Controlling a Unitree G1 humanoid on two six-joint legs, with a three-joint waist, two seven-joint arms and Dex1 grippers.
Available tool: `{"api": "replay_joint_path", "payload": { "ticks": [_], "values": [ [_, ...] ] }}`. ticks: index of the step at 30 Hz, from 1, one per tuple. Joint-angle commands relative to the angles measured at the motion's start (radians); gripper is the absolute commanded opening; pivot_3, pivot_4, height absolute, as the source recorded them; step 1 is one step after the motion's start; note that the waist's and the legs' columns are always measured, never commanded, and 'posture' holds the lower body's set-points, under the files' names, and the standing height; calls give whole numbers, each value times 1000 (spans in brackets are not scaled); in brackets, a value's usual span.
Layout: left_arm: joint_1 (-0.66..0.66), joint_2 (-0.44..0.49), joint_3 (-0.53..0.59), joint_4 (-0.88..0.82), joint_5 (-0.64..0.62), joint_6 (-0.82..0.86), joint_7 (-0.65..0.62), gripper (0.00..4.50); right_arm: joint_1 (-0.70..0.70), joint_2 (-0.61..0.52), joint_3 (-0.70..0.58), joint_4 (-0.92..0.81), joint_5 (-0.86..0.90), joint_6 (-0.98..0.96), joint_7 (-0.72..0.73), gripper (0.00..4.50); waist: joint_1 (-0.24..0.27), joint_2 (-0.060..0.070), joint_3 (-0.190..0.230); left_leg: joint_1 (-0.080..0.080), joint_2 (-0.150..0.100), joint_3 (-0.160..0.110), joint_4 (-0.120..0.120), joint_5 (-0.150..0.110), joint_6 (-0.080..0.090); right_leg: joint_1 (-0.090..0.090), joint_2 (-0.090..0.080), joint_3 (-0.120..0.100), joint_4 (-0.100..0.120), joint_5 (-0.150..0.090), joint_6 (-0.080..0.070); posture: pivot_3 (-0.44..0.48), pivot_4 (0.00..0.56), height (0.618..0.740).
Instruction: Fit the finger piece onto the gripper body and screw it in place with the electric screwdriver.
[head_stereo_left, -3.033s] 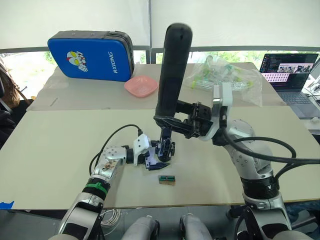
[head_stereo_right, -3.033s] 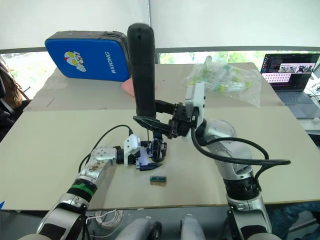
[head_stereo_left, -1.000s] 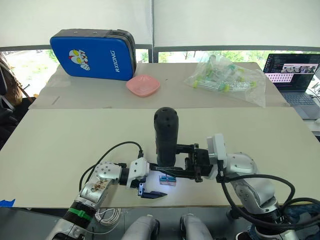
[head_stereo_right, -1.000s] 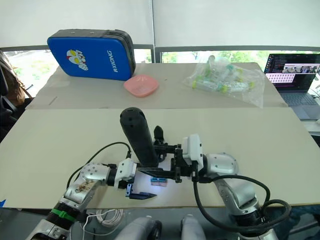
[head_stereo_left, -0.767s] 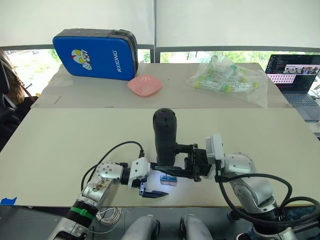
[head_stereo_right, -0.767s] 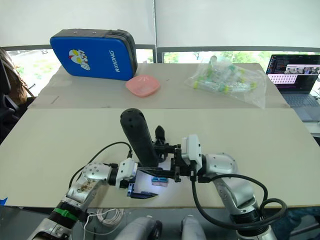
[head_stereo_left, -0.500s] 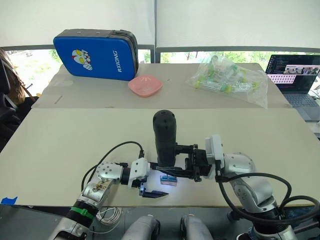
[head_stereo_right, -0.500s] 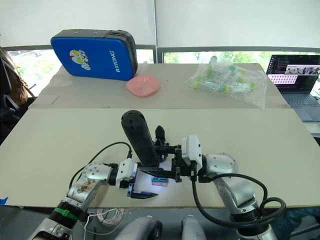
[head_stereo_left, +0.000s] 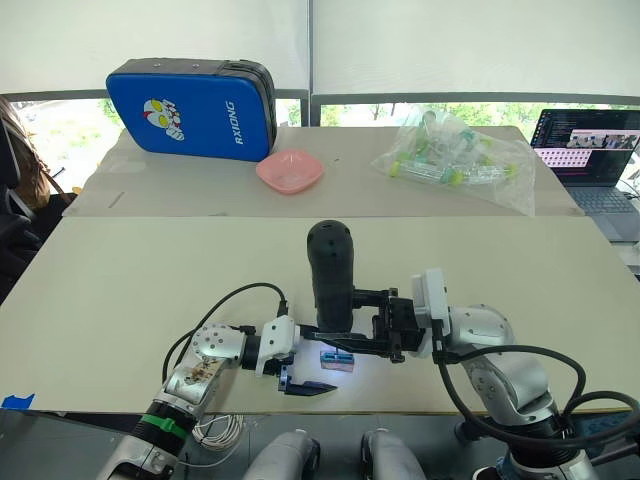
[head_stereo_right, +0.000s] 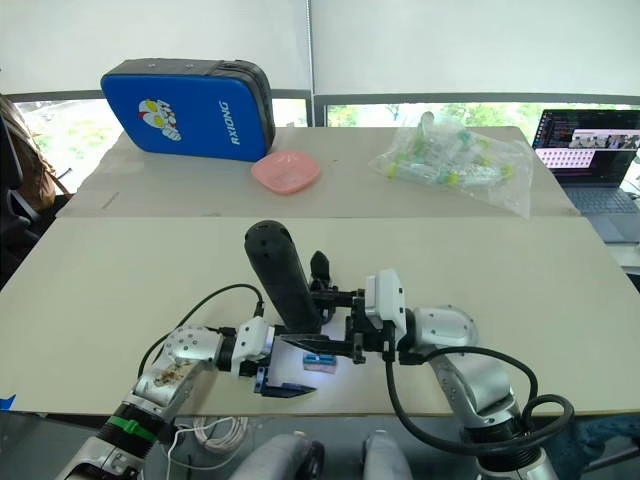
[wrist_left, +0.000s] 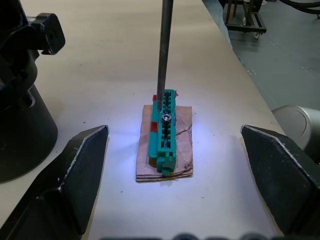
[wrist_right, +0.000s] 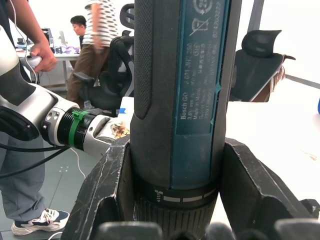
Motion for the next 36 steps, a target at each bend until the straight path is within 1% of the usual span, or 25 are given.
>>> {"api": "replay_joint_path", "payload": {
  "ticks": [1,36],
  "values": [
    [23,4,-27,13,17,27,8,4466,-27,14,-11,-43,23,-19,-7,1945,0,0,0,0,0,0,0,0,0,0,0,0,0,0,0,0,150,740],
    [27,8,-24,-7,9,42,21,4466,-32,14,4,-37,23,1,-6,1945,0,0,0,0,0,0,0,0,0,0,0,0,0,0,0,0,150,740]
  ]
}}
